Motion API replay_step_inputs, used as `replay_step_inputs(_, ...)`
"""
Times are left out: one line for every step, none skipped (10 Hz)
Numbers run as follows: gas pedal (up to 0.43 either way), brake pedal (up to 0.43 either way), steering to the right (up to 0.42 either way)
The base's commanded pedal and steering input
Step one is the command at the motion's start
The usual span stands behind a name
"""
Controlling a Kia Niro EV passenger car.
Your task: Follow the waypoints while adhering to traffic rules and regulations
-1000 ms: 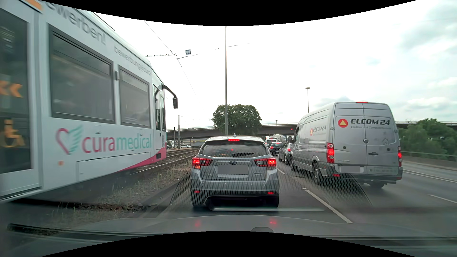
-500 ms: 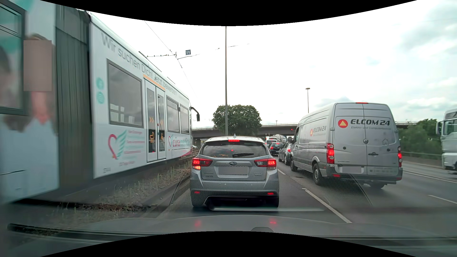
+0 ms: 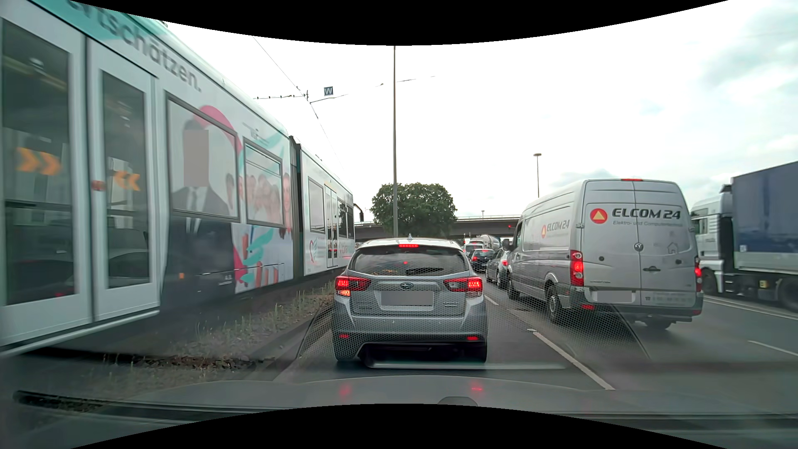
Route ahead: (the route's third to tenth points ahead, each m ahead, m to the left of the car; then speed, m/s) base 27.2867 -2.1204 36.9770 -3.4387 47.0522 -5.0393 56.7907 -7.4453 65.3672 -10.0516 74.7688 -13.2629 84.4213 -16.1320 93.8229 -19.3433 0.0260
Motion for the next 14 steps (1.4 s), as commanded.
replay_step_inputs(0.000, 0.226, -0.007)
replay_step_inputs(0.000, 0.226, -0.007)
replay_step_inputs(0.000, 0.226, -0.008)
replay_step_inputs(0.000, 0.226, -0.008)
replay_step_inputs(0.000, 0.226, -0.008)
replay_step_inputs(0.000, 0.226, -0.008)
replay_step_inputs(0.000, 0.226, -0.008)
replay_step_inputs(0.000, 0.226, -0.008)
replay_step_inputs(0.000, 0.226, -0.008)
replay_step_inputs(0.000, 0.226, -0.008)
replay_step_inputs(0.000, 0.226, -0.008)
replay_step_inputs(0.000, 0.226, -0.008)
replay_step_inputs(0.000, 0.226, -0.008)
replay_step_inputs(0.000, 0.226, -0.008)
